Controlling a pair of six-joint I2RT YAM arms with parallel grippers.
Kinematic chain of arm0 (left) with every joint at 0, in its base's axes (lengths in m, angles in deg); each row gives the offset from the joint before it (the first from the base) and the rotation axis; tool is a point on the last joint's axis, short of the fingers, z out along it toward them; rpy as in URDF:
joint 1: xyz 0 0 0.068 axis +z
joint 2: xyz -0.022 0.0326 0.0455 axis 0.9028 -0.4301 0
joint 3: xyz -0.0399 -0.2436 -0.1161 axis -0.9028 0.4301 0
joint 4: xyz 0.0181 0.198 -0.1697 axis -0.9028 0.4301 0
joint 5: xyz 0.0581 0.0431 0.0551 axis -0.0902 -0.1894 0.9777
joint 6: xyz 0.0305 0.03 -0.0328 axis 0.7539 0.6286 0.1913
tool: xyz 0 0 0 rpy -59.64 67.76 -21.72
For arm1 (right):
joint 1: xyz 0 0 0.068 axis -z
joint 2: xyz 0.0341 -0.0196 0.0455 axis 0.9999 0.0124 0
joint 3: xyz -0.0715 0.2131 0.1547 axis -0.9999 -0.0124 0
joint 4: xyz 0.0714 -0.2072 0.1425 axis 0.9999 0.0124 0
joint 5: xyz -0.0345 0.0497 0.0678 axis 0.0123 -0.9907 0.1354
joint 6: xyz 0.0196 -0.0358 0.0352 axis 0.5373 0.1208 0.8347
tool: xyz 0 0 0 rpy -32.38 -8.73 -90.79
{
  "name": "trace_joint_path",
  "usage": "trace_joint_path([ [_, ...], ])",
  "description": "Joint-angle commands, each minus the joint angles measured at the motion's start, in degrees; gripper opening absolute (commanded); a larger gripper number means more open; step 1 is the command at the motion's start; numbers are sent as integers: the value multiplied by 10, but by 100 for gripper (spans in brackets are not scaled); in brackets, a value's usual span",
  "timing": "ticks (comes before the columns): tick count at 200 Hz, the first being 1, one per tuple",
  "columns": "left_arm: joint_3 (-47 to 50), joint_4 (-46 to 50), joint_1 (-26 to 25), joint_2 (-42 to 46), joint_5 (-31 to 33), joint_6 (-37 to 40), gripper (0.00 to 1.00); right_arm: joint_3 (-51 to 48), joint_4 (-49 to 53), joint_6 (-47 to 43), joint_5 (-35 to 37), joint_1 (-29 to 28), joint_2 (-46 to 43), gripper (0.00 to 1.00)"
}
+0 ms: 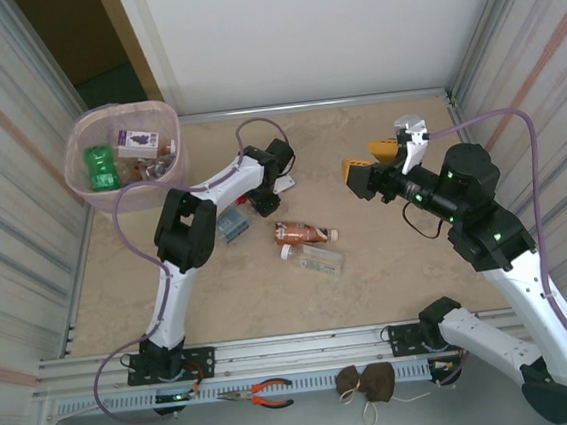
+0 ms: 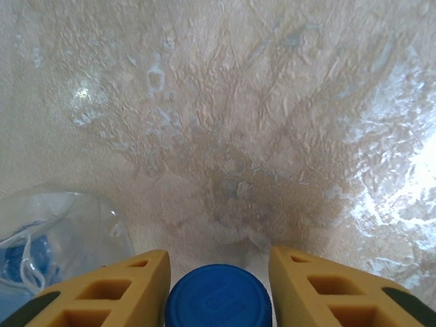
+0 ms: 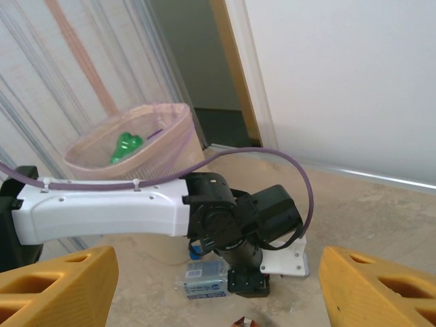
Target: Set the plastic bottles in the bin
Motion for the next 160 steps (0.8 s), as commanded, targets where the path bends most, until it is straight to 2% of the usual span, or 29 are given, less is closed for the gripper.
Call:
trace_joint_path([
  [1,4,19,4,5,2,8,39,19,-6,10,-5,0,-1,76],
  [39,1,21,4,20,-8,6,32,20,-7,10,-6,0,-2,76],
  [80,-11,28,3,63,-46,-4,28,20,-8,10,-6,-1,-2,76],
  [160,-64,25,7,210,-146,-43,26,19,-10,9,-4,-3,-6,76],
])
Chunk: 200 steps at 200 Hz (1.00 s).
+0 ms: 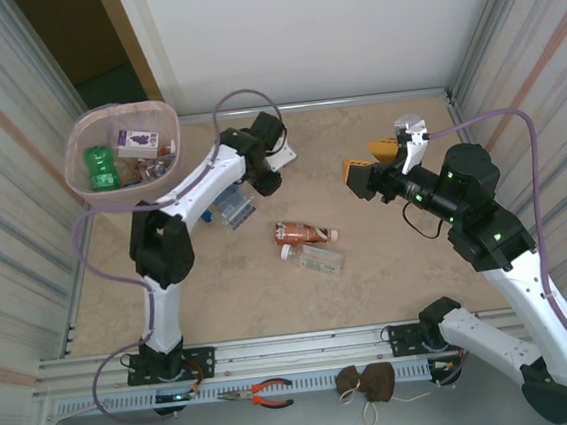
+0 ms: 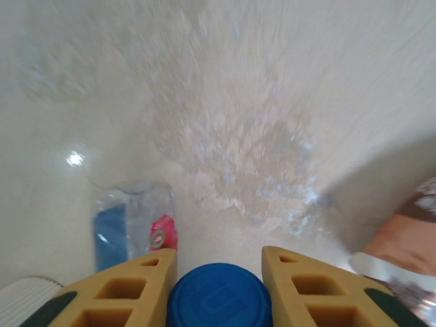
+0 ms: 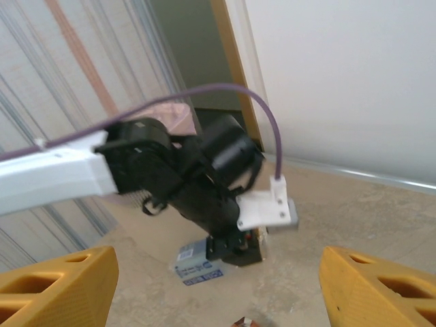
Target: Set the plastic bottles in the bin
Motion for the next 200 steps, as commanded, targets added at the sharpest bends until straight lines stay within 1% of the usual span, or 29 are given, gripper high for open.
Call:
trace_joint_path([
  [1,-31,8,7,66,-52,-25,26,18,-10,9,-4,-3,-6,76],
  [32,-48,-18,25,132,-100,-60,25,15,-11,9,-3,-4,-8,76],
  [62,-29,-77,61,215,-154,-109,24,12,-12,9,-3,-4,-12,76],
  [86,5,-140,113,282,-212,-165,22,6,-16,10,-3,-6,-17,76],
  [113,53,-225,197,350,-282,-246,21,1,-18,10,-4,-6,-17,76],
  [125,74,-265,236,376,-303,-282,21,-1,-20,10,-4,-6,-17,76],
  [142,99,-312,283,403,-309,-320,21,-3,-24,9,-6,-5,-15,76],
  [167,130,-372,340,427,-287,-359,20,-2,-28,9,-9,-5,-9,76],
  [184,157,-422,377,431,-277,-403,20,-2,-29,8,-11,-5,-4,76],
  [200,188,-476,399,434,-256,-435,20,1,-30,8,-12,-6,-1,76],
])
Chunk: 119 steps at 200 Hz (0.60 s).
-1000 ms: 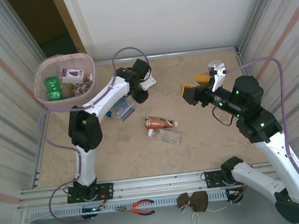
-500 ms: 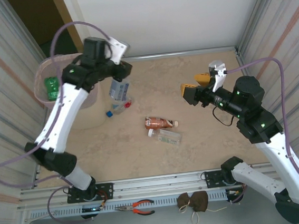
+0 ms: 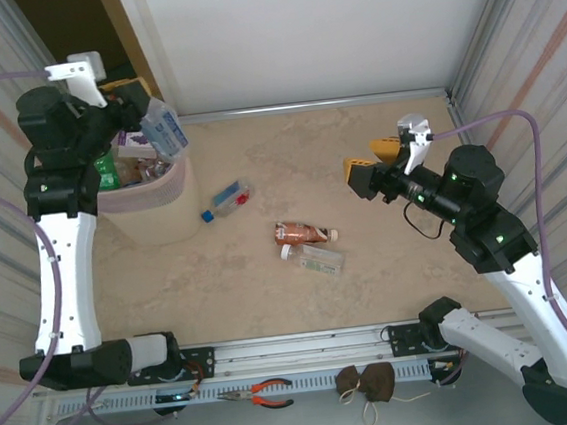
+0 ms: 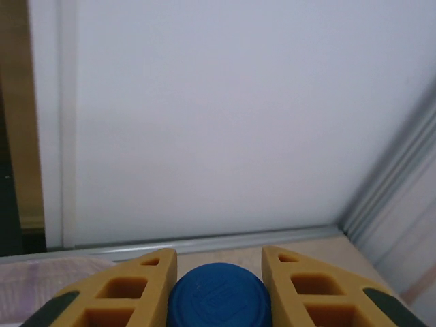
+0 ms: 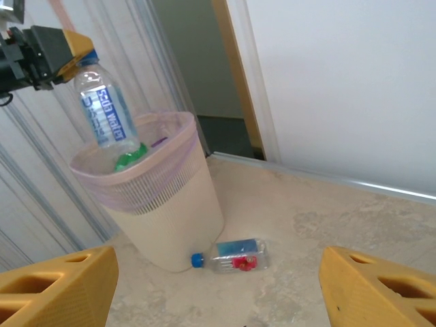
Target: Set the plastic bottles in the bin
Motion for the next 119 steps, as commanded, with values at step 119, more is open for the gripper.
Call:
trace_joint_path([
  [119,232,-406,84,-76,230,-294,21,3,-18,12,-11,-4,19,76],
])
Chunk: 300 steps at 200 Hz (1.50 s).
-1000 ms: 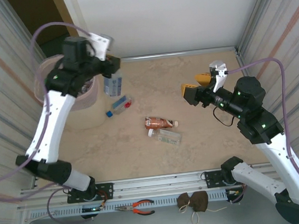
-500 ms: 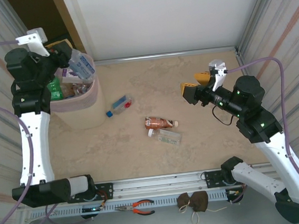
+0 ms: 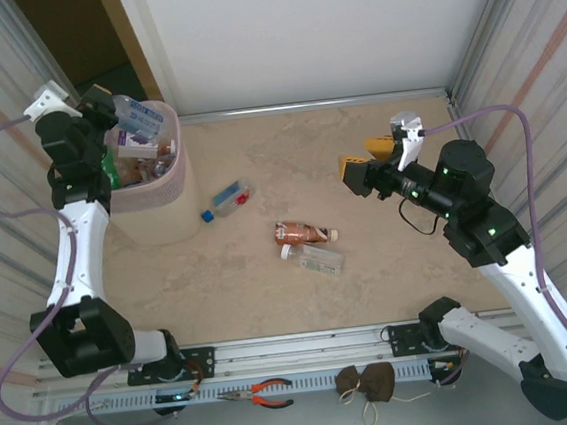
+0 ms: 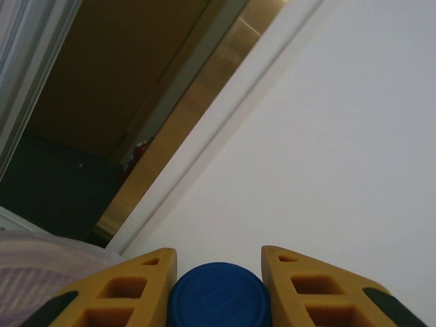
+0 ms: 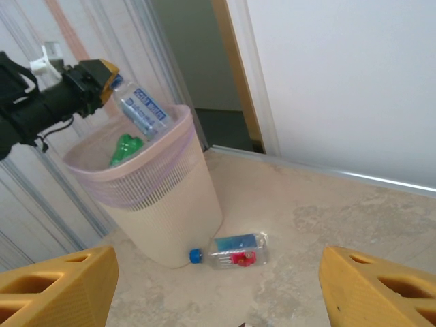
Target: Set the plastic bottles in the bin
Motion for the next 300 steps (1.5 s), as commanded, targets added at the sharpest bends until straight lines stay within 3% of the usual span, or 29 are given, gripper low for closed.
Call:
trace_joint_path([
  [1,20,-85,10,-19,50,-74,21,3,-13,11,-9,-4,-1,76],
  [77,61,-129,9,-81,42,-161,27,5,-7,10,-5,-4,-3,76],
  [110,75,-126,-1,-75,50,-154,51,7,-6,10,-6,-4,-4,76],
  [154,72,-92,4,-31,65,-103,64,14,0,10,-8,-5,-7,76],
  [216,-1,-3,15,-8,-8,-6,65,13,-4,13,-9,-10,-6,76],
  [268,-116,134,15,-63,-134,79,48,8,-7,13,-5,-14,-10,76],
  [300,-131,169,16,-93,-172,101,38,5,-7,13,-4,-15,-10,76],
])
